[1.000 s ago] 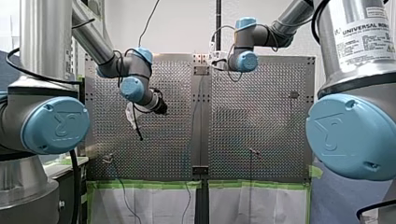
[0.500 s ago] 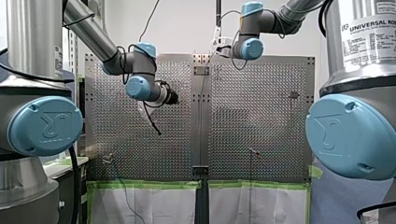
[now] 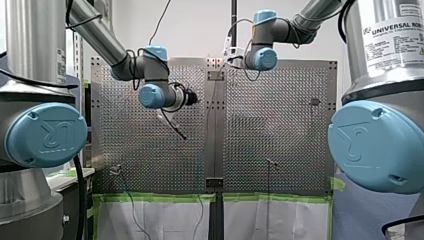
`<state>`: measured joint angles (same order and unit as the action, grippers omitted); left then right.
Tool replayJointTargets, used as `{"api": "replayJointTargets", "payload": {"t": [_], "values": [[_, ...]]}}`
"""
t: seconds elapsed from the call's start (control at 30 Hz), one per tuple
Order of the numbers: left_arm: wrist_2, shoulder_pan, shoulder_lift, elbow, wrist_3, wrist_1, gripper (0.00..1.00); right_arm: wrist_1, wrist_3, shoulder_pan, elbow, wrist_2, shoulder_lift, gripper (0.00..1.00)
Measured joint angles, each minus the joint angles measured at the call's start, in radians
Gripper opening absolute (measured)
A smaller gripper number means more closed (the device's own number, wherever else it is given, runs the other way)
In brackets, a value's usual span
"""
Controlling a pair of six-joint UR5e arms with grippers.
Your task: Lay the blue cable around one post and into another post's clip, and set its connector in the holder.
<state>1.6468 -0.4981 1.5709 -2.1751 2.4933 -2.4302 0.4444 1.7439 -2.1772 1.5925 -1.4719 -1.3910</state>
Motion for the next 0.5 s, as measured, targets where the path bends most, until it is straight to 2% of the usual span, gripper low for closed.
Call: {"api": "replayJointTargets", "payload": {"t": [0.2,0.33,0.5], "values": [[-0.016,-0.007,0.049,0.0,0.055,0.056,0.98,0.003,-0.003,-0.015,0.0,0.012,0.0,0.0],[0.006,-0.011,0.089,0.0,0.079,0.096,0.98,0.004,-0.003,-0.022,0.0,0.015,0.0,0.0],[0.022,-0.01,0.104,0.0,0.09,0.143,0.98,0.004,-0.004,-0.033,0.0,0.016,0.0,0.0]]}}
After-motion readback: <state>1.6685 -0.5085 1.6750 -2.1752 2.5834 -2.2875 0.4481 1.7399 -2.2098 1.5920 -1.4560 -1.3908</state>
